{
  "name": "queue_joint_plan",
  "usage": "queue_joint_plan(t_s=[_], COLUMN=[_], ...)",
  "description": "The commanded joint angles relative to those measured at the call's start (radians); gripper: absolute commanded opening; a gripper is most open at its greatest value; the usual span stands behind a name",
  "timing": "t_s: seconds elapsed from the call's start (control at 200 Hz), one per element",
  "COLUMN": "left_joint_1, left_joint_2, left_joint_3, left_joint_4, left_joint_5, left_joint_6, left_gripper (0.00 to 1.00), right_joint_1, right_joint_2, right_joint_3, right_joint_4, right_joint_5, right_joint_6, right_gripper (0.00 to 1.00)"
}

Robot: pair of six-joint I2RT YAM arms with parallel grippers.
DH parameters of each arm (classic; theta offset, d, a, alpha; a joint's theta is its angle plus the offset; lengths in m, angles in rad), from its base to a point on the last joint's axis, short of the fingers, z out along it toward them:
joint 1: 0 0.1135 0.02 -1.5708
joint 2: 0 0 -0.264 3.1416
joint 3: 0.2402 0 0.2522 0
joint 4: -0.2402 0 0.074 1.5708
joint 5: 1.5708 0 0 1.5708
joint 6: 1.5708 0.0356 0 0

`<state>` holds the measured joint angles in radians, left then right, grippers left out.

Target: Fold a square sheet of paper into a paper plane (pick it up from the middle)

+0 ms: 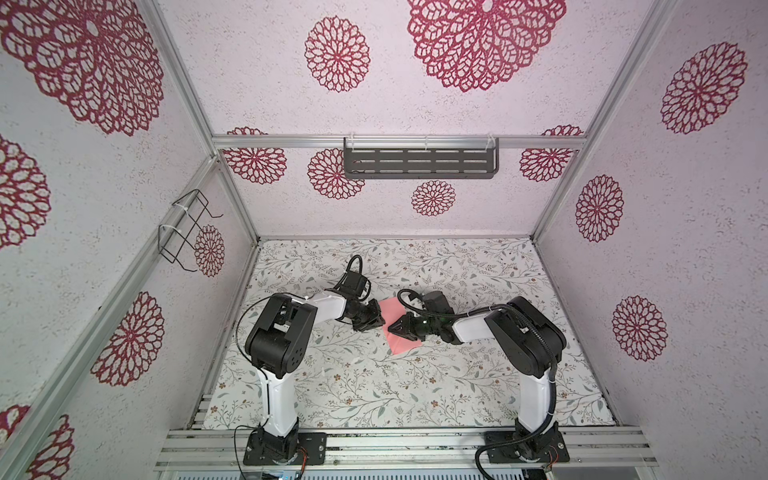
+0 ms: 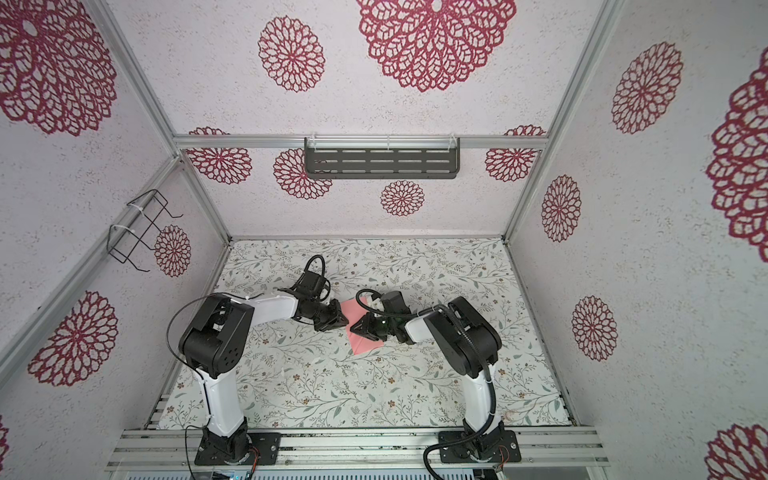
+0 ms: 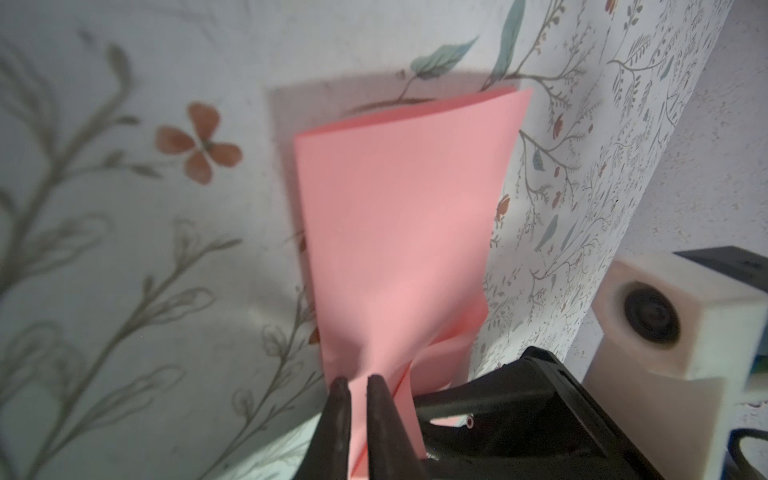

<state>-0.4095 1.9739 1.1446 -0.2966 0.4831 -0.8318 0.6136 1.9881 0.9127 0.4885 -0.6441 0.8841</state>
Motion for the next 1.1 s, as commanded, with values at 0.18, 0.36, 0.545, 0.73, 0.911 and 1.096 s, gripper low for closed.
queue_joint_plan(t_s=[0.18,0.36,0.545,0.73,0.911,1.096], left_joint_1=[0.021,0.004,-0.053,-0.082,-0.089,-0.094], left_joint_2=[-0.126,-0.152,-0.129,-0.076,-0.036,-0.020], left_joint_3=[0.011,-0.022,-0.026,-0.005,0.014,0.018], left_joint_4=[-0.049,-0.033,-0.031,-0.033,-0.060,-0.080], left_joint_5=[-0.092,-0.077,-0.071,-0.074,-0.085,-0.095], left_joint_6=[-0.017,-0.006,0.003,0.005,0.016,0.027], left_gripper=[0.21,0.21,0.13,0.03,0.00,0.00], right_joint_1=[0.001,0.000,-0.002,-0.002,-0.003,-0.003], right_joint_2=[-0.013,-0.011,0.002,0.010,0.013,0.009], right_joint_3=[0.002,0.012,0.022,0.028,0.034,0.034], right_joint_4=[-0.106,-0.160,-0.198,-0.202,-0.213,-0.213], right_joint_5=[0.044,0.062,0.072,0.068,0.072,0.072], right_joint_6=[-0.028,-0.046,-0.052,-0.050,-0.050,-0.054], right_gripper=[0.36,0.26,0.07,0.01,0.01,0.02])
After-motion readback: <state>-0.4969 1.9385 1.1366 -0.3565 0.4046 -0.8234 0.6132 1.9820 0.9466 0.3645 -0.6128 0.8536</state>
